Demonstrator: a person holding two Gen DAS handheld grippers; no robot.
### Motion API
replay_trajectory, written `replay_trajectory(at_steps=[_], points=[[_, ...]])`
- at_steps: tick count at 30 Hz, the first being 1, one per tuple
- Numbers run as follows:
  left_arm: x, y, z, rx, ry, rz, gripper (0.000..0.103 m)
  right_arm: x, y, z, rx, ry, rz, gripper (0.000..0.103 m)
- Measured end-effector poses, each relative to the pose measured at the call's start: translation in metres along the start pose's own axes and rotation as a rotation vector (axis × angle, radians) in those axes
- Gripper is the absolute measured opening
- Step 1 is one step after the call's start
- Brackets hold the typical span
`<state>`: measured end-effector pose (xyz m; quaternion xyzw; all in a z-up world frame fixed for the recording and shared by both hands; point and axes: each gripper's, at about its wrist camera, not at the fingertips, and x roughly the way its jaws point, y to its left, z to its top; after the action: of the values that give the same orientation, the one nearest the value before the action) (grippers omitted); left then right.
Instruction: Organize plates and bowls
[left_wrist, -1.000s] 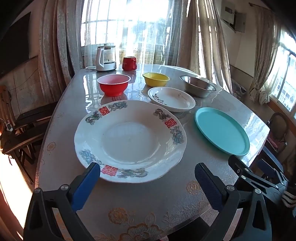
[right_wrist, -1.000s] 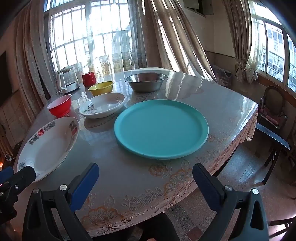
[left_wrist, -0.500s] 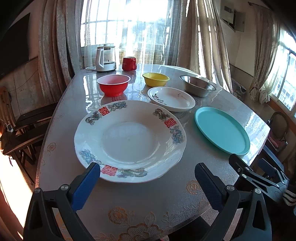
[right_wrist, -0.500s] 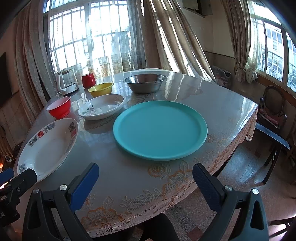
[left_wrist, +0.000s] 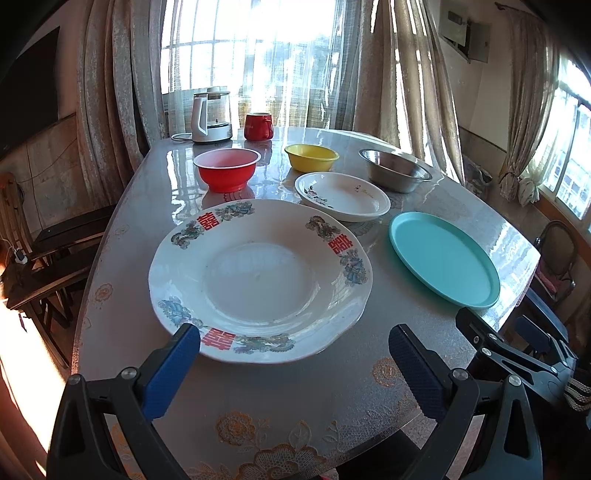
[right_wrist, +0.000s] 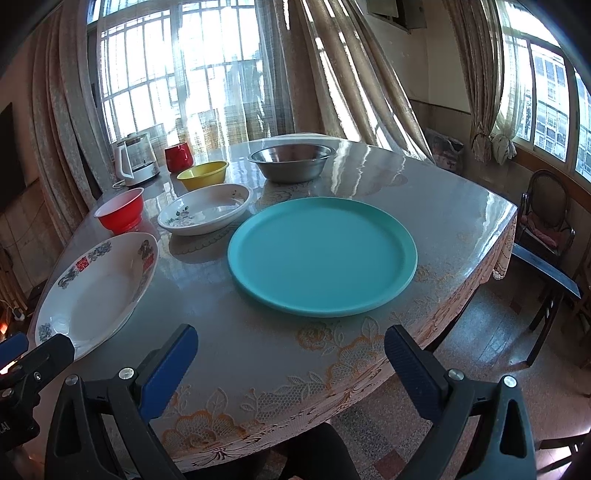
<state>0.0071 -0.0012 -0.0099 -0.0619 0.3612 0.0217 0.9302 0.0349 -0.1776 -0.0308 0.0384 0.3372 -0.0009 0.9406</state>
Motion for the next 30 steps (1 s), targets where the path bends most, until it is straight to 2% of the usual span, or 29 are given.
replay_trajectory(at_steps=[30], points=[[-0.0018, -0.0016, -0.0012, 0.003, 0.003, 0.008, 0.103, 0.0031, -0.0024, -0.0005, 0.010, 0.016, -0.003, 0.103]])
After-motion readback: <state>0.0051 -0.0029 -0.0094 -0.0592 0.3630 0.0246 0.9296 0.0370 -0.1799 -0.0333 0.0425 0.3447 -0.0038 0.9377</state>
